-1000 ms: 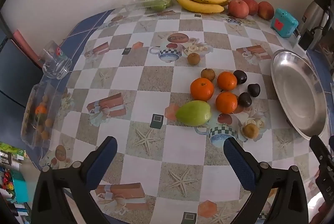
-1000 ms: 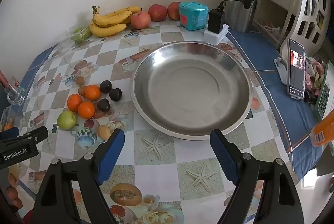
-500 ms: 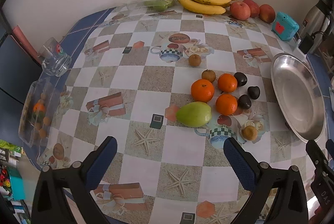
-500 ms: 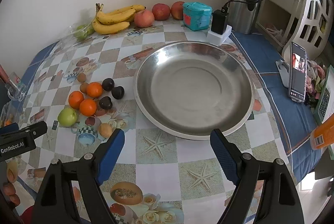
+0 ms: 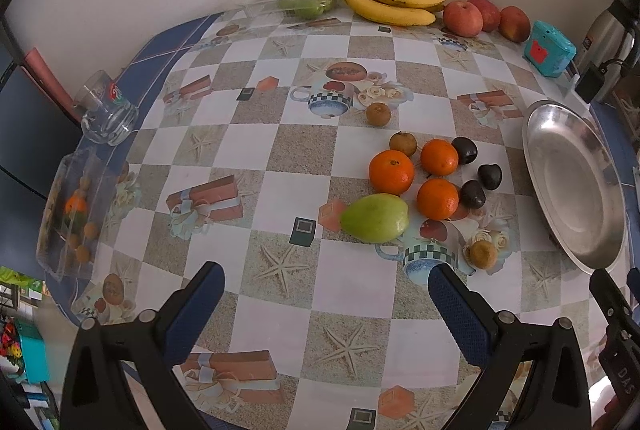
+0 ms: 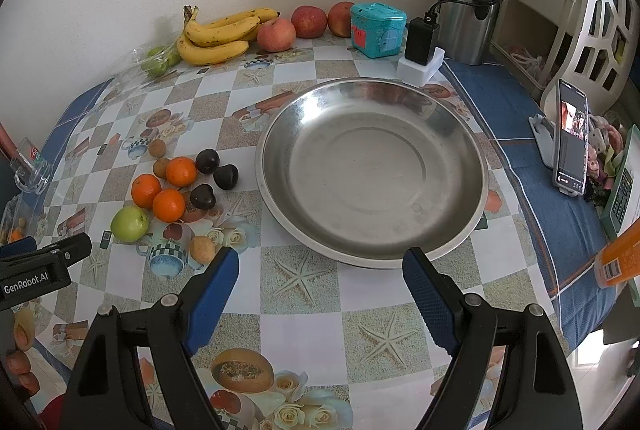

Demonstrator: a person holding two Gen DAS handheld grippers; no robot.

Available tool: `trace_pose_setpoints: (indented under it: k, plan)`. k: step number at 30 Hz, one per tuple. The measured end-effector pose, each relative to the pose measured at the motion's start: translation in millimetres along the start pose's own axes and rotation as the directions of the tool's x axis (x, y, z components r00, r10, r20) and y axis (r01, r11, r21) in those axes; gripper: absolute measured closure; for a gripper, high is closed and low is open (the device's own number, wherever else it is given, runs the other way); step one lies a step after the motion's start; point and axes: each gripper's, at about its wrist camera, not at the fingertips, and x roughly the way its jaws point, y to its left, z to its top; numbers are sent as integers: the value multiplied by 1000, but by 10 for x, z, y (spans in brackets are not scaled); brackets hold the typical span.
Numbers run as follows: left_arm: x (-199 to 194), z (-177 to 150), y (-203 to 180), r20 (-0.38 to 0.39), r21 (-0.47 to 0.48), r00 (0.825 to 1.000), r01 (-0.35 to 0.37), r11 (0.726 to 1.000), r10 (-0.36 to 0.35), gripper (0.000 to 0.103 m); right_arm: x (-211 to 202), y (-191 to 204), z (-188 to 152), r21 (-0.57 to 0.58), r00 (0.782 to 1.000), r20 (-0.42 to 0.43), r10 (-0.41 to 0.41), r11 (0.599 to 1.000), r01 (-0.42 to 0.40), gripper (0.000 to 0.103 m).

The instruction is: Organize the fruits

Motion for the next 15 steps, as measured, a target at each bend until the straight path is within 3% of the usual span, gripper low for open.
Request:
trace_pose_setpoints:
  k: [15]
  plan:
    - [-11, 20, -3, 8, 6, 1000, 5, 1000, -5, 0, 4, 2, -3, -1, 1000, 0, 0, 1000, 0, 18]
